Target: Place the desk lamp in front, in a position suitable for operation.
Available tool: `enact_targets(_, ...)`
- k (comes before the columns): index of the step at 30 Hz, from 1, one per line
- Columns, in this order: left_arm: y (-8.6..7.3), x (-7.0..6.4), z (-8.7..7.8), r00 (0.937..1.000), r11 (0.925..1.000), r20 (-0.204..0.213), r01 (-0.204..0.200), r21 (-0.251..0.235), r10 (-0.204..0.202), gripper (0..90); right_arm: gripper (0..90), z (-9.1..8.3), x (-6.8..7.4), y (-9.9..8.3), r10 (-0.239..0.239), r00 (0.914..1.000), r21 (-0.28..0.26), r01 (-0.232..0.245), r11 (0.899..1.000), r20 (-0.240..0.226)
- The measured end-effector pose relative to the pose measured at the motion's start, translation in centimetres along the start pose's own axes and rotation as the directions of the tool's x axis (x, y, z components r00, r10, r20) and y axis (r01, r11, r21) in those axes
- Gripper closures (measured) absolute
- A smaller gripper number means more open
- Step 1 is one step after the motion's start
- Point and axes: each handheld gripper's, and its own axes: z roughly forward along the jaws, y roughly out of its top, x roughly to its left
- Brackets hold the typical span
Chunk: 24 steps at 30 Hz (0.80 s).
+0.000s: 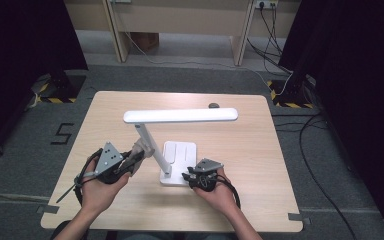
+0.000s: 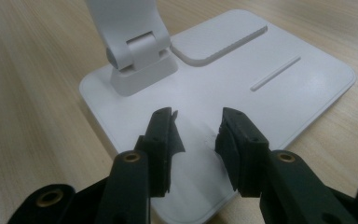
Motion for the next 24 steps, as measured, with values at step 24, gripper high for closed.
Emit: enact_targets(24, -5.1, -1.7, 3.9, 0.9988, 0.9907, 0.048, 0.005, 0.136, -0.012, 78.7, 65.0, 0.0, 0.0, 0.0, 0.001, 1.0000, 0.001, -0.001, 1.000, 0.000)
